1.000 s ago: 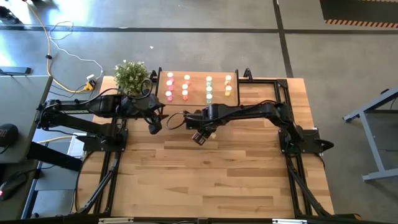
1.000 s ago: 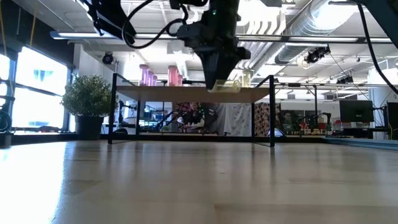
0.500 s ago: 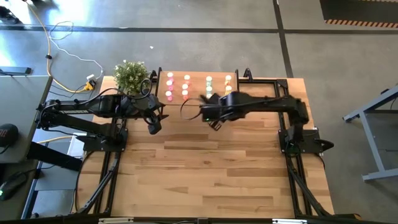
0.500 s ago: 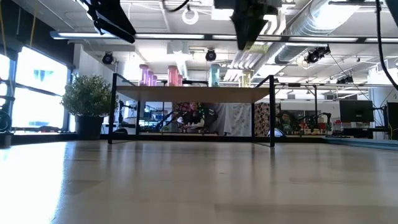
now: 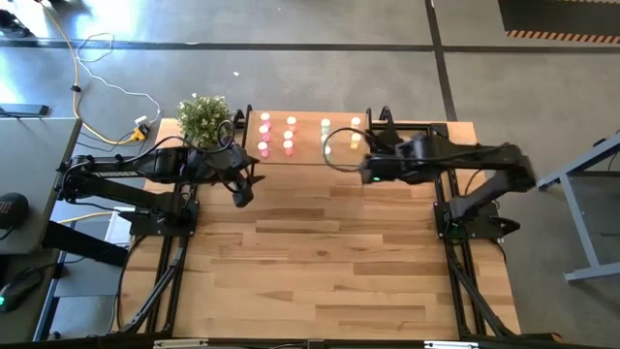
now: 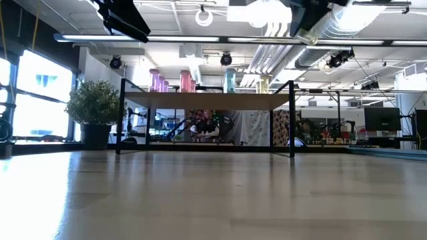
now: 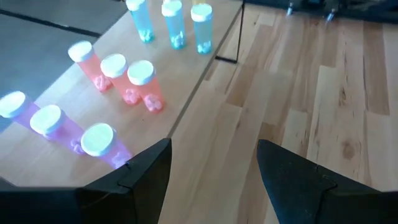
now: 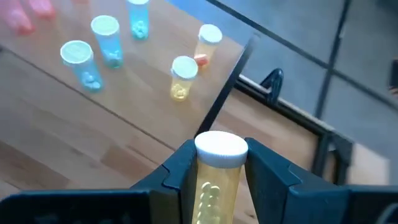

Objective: Pick and place medicine bottles onto shelf by color
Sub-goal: Put the yellow pill bottle on the shelf aligned with the other yellow pill bottles

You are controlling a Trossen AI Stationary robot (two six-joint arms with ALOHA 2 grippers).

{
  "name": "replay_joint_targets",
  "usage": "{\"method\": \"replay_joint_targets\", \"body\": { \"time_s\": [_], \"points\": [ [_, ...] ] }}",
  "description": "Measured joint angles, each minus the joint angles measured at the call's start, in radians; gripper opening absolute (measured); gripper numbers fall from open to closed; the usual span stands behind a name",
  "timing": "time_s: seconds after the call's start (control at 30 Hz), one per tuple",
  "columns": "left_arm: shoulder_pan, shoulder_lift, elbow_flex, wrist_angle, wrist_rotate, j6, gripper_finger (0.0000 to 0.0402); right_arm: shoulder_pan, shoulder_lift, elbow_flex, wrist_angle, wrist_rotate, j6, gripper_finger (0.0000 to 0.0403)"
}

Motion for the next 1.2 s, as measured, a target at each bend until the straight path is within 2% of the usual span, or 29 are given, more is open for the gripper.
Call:
{"method": "replay_joint_targets", "body": {
  "time_s": [0.1,0.3,0.5,0.8,0.93,1.07,1.2],
  "points": [
    [0.0,0.0,0.0,0.02,-0.002,0.001,0.0227,0.012,-0.129,-0.164,0.172,0.023,0.019,0.0105],
    [0.0,0.0,0.0,0.031,-0.012,0.001,0.0227,0.05,-0.337,-0.462,0.606,0.078,-0.059,0.0105],
    [0.0,0.0,0.0,0.03,-0.017,0.001,0.0227,0.088,-0.445,-0.715,1.025,0.152,-0.183,0.0105],
    [0.0,0.0,0.0,0.03,-0.017,0.009,0.0227,0.147,-0.434,-1.042,1.738,0.228,-0.507,0.0105],
    [0.0,0.0,0.0,0.03,-0.017,0.009,0.0227,0.153,-0.403,-1.144,2.013,0.242,-0.677,0.0105],
    [0.0,0.0,0.0,0.03,-0.017,0.009,0.0227,0.141,-0.354,-1.187,2.175,0.242,-0.805,0.0105],
    [0.0,0.0,0.0,0.03,-0.017,0.009,0.0227,0.112,-0.281,-1.202,2.259,0.241,-0.852,0.0105]
  ]
}}
